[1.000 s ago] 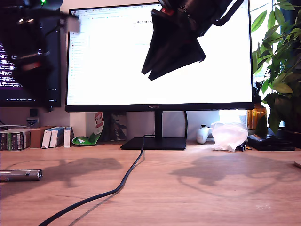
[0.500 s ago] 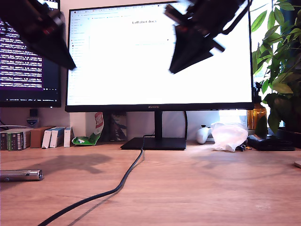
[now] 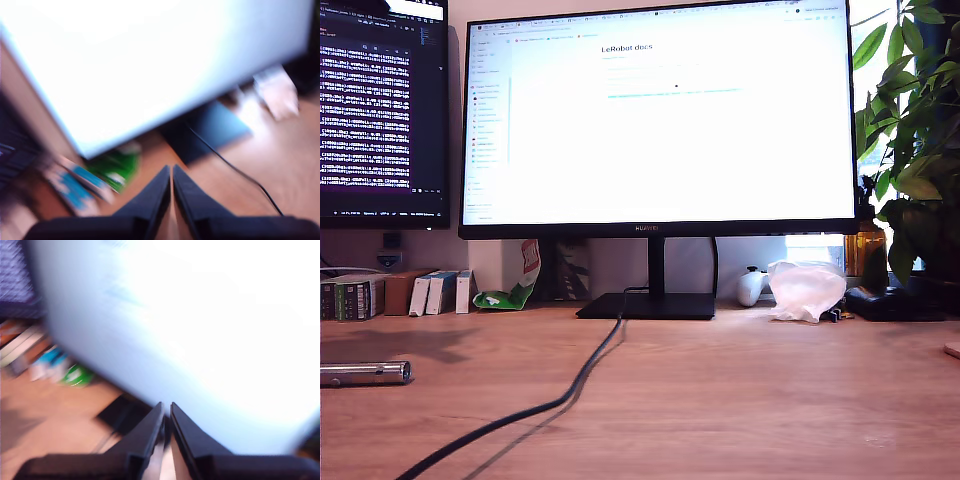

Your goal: Pick the metallic laser pointer with your right arm, pass it to your left arm, then place it down to the left side of the table

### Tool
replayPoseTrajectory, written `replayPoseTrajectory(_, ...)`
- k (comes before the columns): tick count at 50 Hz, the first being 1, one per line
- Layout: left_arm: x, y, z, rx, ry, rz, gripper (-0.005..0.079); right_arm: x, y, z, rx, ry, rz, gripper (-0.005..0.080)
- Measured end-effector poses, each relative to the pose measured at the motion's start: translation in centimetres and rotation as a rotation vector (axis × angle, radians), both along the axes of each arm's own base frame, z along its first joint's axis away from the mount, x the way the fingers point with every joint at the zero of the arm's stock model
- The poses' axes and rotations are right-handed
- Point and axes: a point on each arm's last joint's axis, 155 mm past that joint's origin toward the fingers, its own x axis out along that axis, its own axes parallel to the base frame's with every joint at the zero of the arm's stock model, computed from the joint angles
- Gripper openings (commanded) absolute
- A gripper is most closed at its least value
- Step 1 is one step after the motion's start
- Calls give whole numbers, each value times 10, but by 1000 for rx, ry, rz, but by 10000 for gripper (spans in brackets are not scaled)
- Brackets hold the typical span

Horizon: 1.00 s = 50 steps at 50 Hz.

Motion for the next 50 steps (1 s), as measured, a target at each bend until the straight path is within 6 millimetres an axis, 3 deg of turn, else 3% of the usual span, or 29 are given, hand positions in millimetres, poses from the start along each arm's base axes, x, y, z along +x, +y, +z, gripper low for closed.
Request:
replayPoseTrajectory(11,5,15,-2,-38,20,27,-24,3,-38,3,3,-29,-93,-13)
replayPoseTrajectory(25,3,9,10,-78,-8,-3,-24,-45,-89,53,47,-221,-228,-13)
replayPoseTrajectory(31,2,9,16,-98,-19,-4,-24,-68,-98,60,55,-280,-257,-13)
replayPoseTrajectory(37,-4,13,30,-112,-56,11,-24,-82,-106,52,66,-290,-290,-13)
replayPoseTrajectory(43,-21,12,51,-123,-108,11,-24,-91,-108,40,72,-285,-298,-13)
replayPoseTrajectory(50,-47,7,70,-121,-180,2,-24,-104,-108,43,83,-318,-298,-13)
